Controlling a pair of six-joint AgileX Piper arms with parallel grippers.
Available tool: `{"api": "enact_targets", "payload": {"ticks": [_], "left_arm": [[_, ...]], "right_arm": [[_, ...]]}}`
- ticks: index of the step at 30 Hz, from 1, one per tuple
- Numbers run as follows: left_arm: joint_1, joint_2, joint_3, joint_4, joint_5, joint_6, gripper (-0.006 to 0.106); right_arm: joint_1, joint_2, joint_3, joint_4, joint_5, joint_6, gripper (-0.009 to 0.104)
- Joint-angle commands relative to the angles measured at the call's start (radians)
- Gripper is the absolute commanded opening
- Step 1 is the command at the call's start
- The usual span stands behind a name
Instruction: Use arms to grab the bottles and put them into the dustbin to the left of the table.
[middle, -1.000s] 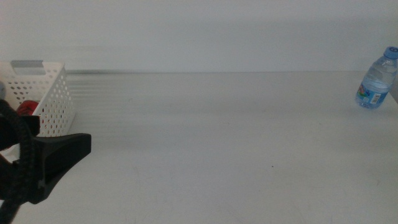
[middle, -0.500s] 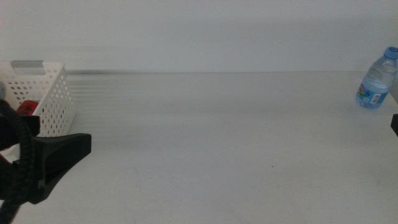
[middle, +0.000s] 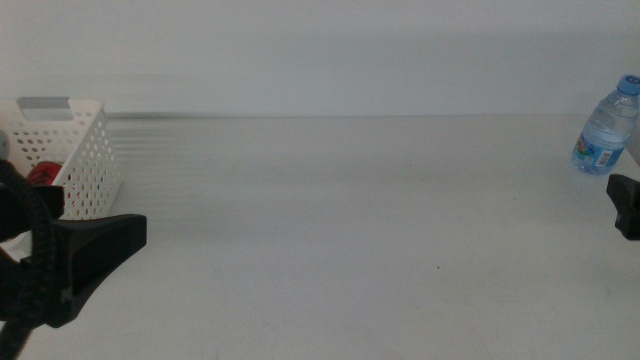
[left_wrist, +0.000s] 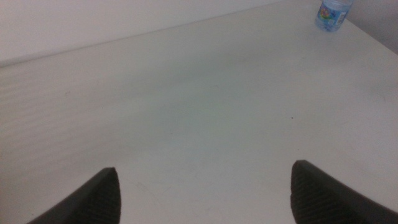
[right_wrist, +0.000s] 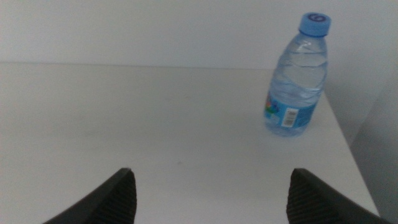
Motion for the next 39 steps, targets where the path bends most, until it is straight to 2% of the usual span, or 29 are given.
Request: {"api": "enact_targets", "payload": {"ticks": [1, 10, 16, 18, 22, 27, 31, 36, 39], "left_arm": [[-0.003, 0.006, -0.026, -0.015, -0.075, -0.013, 0.09], [-0.003, 0.006, -0.026, -0.015, -0.075, -0.014, 0.09], [-0.003, 0.006, -0.026, -0.015, -0.075, -0.014, 0.09], [-0.003, 0.006, -0.026, -0.015, -0.075, -0.014, 0.09], [-0.003, 0.006, -0.026, -0.015, -0.075, -0.014, 0.09], [-0.003, 0.006, -0.026, -0.015, -0.075, -0.014, 0.09], [-0.003, 0.006, -0.026, -0.015, -0.075, -0.014, 0.09], [-0.003, 0.006, -0.026, -0.015, -0.075, -0.014, 0.09], [-0.003, 0.006, -0.026, -0.015, -0.075, -0.014, 0.09]], "right_arm": [[-0.039, 0.043, -0.044, -0.009, -0.153, -0.007, 0.063], [-0.122, 0.275, -0.212, -0.011, -0.186, -0.027, 0.063], [-0.13, 0.441, -0.347, -0.013, -0.186, -0.163, 0.063], [-0.13, 0.482, -0.384, -0.01, -0.186, -0.203, 0.065], [-0.13, 0.549, -0.448, -0.004, -0.195, -0.219, 0.075], [-0.154, 0.617, -0.47, 0.007, -0.298, -0.215, 0.085], [-0.19, 0.658, -0.471, 0.039, -0.375, -0.215, 0.085], [-0.208, 0.714, -0.477, 0.037, -0.502, -0.215, 0.085], [-0.208, 0.753, -0.508, 0.024, -0.506, -0.197, 0.085]]}}
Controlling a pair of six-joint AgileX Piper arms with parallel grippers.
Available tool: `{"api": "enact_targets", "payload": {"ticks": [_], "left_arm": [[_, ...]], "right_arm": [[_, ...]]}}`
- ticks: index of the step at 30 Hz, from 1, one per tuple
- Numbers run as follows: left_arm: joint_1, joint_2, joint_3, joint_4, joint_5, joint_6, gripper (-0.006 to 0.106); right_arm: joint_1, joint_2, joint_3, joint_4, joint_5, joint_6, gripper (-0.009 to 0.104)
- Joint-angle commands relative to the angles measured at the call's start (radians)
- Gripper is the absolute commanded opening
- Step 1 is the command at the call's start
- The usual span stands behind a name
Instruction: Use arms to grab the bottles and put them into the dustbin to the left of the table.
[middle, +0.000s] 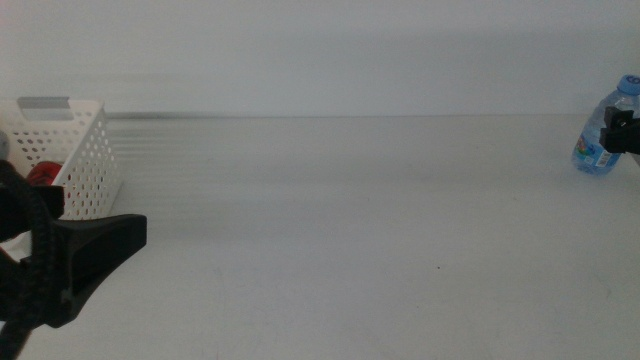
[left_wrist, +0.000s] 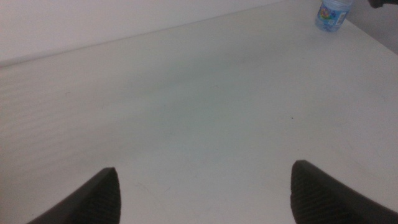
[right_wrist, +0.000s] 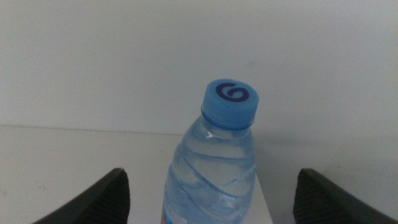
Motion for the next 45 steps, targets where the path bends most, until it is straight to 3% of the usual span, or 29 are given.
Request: {"api": "enact_targets", "payload": {"ticks": [1, 24, 31, 36, 37, 41, 45], "left_arm": [[-0.003, 0.006, -0.026, -0.015, -0.075, -0.014, 0.09], [-0.003, 0.006, -0.026, -0.015, -0.075, -0.014, 0.09], [-0.003, 0.006, -0.026, -0.015, -0.075, -0.014, 0.09], [-0.003, 0.006, -0.026, -0.015, -0.075, -0.014, 0.09], [-0.003, 0.006, -0.026, -0.015, -0.075, -0.014, 0.09], [-0.003, 0.006, -0.026, -0.015, -0.075, -0.014, 0.09], [-0.003, 0.006, -0.026, -0.015, -0.075, -0.014, 0.09]], "right_arm": [[-0.008, -0.015, -0.055, -0.019, -0.084, 0.019, 0.085], [-0.008, 0.281, -0.288, -0.016, -0.111, 0.033, 0.082], [-0.008, 0.324, -0.303, -0.016, -0.161, 0.037, 0.055], [-0.008, 0.321, -0.305, -0.018, -0.196, 0.09, 0.005], [-0.002, 0.315, -0.3, -0.019, -0.193, 0.109, 0.0], [0.049, 0.248, -0.271, -0.073, -0.122, 0.173, 0.0], [0.151, 0.145, -0.26, -0.207, -0.008, 0.228, 0.0]]}}
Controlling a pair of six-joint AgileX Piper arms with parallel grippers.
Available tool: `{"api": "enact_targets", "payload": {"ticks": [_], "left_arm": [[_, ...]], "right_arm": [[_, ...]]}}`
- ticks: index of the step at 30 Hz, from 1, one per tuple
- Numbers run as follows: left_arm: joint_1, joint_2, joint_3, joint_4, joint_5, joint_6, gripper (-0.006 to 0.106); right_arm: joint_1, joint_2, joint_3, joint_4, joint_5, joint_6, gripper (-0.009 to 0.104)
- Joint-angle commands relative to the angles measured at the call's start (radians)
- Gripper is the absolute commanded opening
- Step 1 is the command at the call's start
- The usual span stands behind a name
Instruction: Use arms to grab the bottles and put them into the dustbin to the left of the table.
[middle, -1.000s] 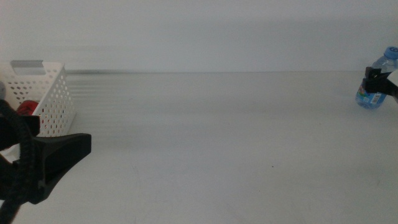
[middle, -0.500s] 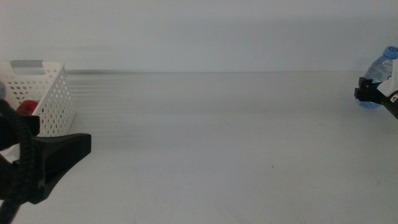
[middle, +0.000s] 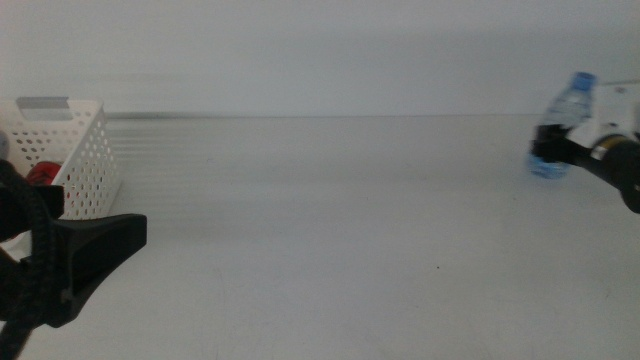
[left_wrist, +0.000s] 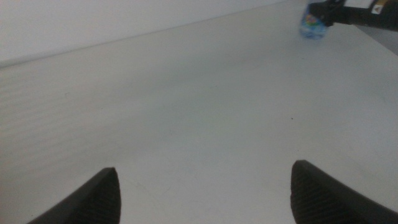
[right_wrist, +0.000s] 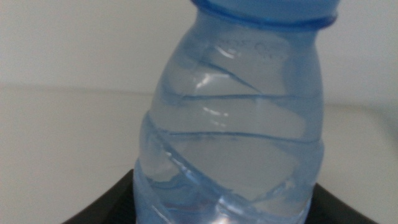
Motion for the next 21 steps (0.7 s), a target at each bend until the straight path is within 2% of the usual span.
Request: {"api": "enact_targets", "payload": {"ticks": [1, 5, 7, 12, 21], "left_arm": [[-0.003, 0.006, -0.026, -0.015, -0.074, -0.014, 0.09], [-0.003, 0.006, -0.026, -0.015, -0.074, -0.014, 0.09], [-0.003, 0.006, -0.026, -0.015, -0.074, -0.014, 0.09], [-0.003, 0.006, -0.026, -0.015, -0.074, -0.014, 0.09], [-0.003, 0.006, -0.026, -0.015, -0.074, -0.014, 0.09]], "right_arm": [[0.067, -0.148, -0.028, -0.092, -0.06, 0.047, 0.0], [0.198, -0.255, -0.028, -0.178, 0.034, 0.143, 0.0], [0.274, -0.279, -0.028, -0.201, 0.043, 0.16, 0.0], [0.452, -0.27, -0.033, -0.203, 0.03, 0.174, 0.0], [0.675, -0.133, -0.128, -0.203, 0.031, 0.149, 0.0]]}}
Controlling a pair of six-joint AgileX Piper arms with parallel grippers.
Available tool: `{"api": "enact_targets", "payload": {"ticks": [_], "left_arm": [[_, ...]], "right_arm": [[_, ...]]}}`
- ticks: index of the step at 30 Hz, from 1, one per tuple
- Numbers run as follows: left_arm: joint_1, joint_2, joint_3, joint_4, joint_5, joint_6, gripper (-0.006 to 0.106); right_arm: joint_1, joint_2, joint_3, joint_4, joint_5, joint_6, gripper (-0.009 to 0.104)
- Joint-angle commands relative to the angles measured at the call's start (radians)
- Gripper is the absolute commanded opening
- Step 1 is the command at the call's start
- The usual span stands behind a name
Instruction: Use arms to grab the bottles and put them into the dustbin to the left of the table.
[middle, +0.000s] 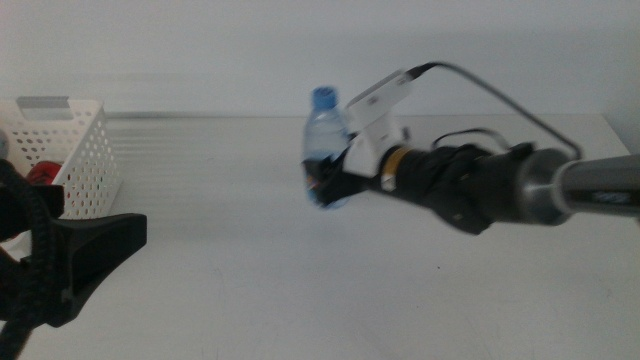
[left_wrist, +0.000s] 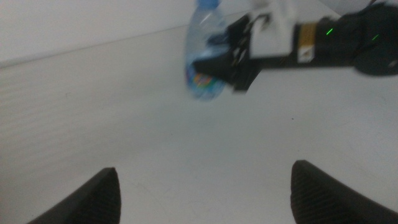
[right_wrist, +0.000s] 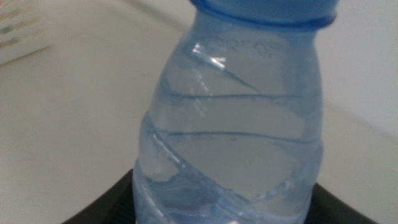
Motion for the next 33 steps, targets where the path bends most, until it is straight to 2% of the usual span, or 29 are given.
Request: {"api": "enact_targets", "payload": {"ticks": [1, 13, 14, 15, 16, 18, 20, 23, 33], "left_arm": [[-0.003, 0.006, -0.026, -0.015, -0.073, -0.014, 0.09], [-0.003, 0.006, -0.026, -0.015, -0.073, -0.014, 0.09], [-0.003, 0.006, -0.026, -0.015, -0.073, -0.014, 0.09], [-0.003, 0.006, -0.026, -0.015, -0.073, -0.014, 0.09], [-0.003, 0.006, -0.026, -0.015, -0.073, -0.014, 0.09], [-0.003, 0.006, -0.026, -0.015, -0.073, -0.014, 0.09], [-0.003, 0.006, -0.026, -0.015, -0.073, -0.014, 0.09], [-0.003, 0.006, -0.026, -0.015, -0.073, -0.014, 0.09], [-0.003, 0.006, -0.026, -0.015, -0.073, -0.014, 0.09]], "right_arm": [[0.04, -0.023, -0.062, 0.009, -0.116, -0.03, 0.0], [0.1, 0.064, -0.08, 0.009, -0.177, -0.05, 0.002], [0.1, 0.064, -0.076, 0.005, -0.161, -0.049, 0.032], [0.1, 0.064, -0.076, 0.005, -0.16, -0.043, 0.041], [0.1, 0.063, -0.076, 0.005, -0.153, -0.022, 0.056], [0.1, 0.054, -0.074, -0.013, -0.136, 0.005, 0.074], [0.099, 0.037, -0.061, -0.03, -0.123, 0.03, 0.082], [0.095, -0.012, -0.01, -0.037, -0.11, 0.063, 0.085], [0.093, -0.372, 0.295, -0.043, -0.097, 0.081, 0.078]]}}
